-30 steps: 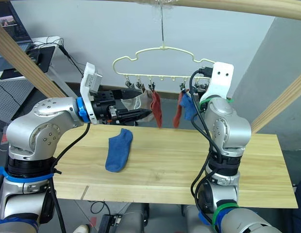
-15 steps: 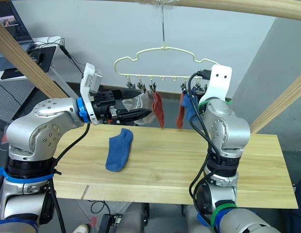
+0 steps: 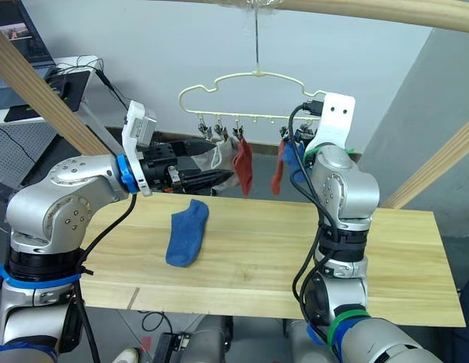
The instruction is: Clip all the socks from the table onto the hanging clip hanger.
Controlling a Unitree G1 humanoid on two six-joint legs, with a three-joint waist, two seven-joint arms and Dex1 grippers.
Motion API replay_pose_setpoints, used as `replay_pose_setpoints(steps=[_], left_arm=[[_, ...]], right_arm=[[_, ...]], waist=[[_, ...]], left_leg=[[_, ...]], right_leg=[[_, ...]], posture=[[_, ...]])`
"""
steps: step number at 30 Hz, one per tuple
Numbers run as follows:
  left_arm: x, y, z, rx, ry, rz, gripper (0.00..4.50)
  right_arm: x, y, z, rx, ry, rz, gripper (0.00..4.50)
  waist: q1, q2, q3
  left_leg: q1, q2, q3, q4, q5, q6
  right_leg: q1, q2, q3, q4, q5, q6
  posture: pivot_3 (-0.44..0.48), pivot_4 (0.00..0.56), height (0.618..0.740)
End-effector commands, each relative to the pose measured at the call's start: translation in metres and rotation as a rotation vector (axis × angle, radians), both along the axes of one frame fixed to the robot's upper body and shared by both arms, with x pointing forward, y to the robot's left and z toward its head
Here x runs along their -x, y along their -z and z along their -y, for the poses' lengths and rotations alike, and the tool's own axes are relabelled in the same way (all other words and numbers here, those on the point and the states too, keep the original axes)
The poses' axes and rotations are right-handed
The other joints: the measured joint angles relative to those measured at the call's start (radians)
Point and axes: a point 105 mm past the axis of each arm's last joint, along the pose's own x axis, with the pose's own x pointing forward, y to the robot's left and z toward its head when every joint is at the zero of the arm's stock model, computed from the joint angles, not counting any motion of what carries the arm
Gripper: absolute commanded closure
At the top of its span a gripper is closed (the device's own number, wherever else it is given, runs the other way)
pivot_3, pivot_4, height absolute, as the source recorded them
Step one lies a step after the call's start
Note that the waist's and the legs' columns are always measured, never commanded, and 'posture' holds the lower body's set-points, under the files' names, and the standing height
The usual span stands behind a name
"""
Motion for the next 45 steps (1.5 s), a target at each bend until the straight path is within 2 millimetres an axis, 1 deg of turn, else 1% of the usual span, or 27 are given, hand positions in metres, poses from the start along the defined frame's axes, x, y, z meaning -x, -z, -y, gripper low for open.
replay_pose_setpoints(steps=[1,21,24,26,28,34,38,41,45], left_arm=[[0.006,-0.012,-0.002,0.003,-0.001,0.055,0.00],[0.005,-0.010,-0.002,0.005,-0.005,0.053,0.00],[0.005,-0.010,-0.002,0.003,-0.005,0.052,0.00],[0.005,-0.010,-0.002,0.002,-0.006,0.051,0.00],[0.005,-0.010,-0.002,0.000,-0.007,0.050,0.00],[0.005,-0.008,-0.004,-0.009,-0.011,0.041,0.00],[0.002,0.001,-0.009,-0.059,-0.047,0.015,0.00],[0.000,0.013,-0.016,-0.112,-0.084,-0.018,0.00],[-0.004,0.044,-0.031,-0.260,-0.139,-0.033,0.00]], right_arm=[[0.000,-0.020,0.000,-0.015,0.008,0.076,2.70],[-0.001,-0.025,0.006,-0.001,0.044,0.089,2.70],[0.000,-0.023,0.008,0.004,0.057,0.083,3.32],[0.000,-0.022,0.009,0.006,0.063,0.076,3.89],[0.000,-0.021,0.009,0.006,0.066,0.071,4.36],[0.001,-0.020,0.010,0.003,0.073,0.064,4.37],[0.002,-0.020,0.010,0.000,0.075,0.061,4.37],[0.004,-0.021,0.011,-0.005,0.072,0.057,4.37],[0.008,-0.023,0.010,-0.006,0.058,0.043,4.37]], waist=[[0.001,0.000,0.000],[0.001,0.000,0.000],[0.001,0.000,0.000],[0.001,0.000,0.000],[0.001,0.000,0.000],[0.001,0.000,0.000],[0.000,0.000,0.000],[0.000,0.000,0.000],[0.000,0.000,0.000]], left_leg=[[0.000,0.000,0.000,0.000,0.000,0.000],[0.000,0.000,0.000,0.000,0.000,0.000],[0.000,0.000,0.000,0.000,0.000,0.000],[0.000,0.000,0.000,0.000,0.000,0.000],[0.000,0.000,0.000,0.000,0.000,0.000],[0.000,0.000,0.000,0.000,0.000,0.000],[0.000,0.000,0.000,0.000,0.000,0.000],[0.000,0.000,0.000,0.000,0.000,0.000],[0.000,0.000,0.000,0.000,0.000,0.000]], right_leg=[[0.000,0.000,0.000,0.000,0.000,0.000],[0.000,0.000,0.000,0.000,0.000,0.000],[0.000,0.000,0.000,0.000,0.000,0.000],[0.000,0.000,0.000,0.000,0.000,0.000],[0.000,0.000,0.000,0.000,0.000,0.000],[0.000,0.000,0.000,0.000,0.000,0.000],[0.000,0.000,0.000,0.001,0.000,0.000],[0.000,0.000,0.000,0.000,0.000,0.000],[0.000,0.000,0.000,0.000,0.000,0.000]], posture=[[0.072,0.272,0.740],[0.063,0.271,0.740],[0.064,0.270,0.740],[0.065,0.270,0.740],[0.064,0.270,0.740],[0.063,0.271,0.740],[0.063,0.272,0.740],[0.064,0.274,0.740],[0.062,0.277,0.740]])
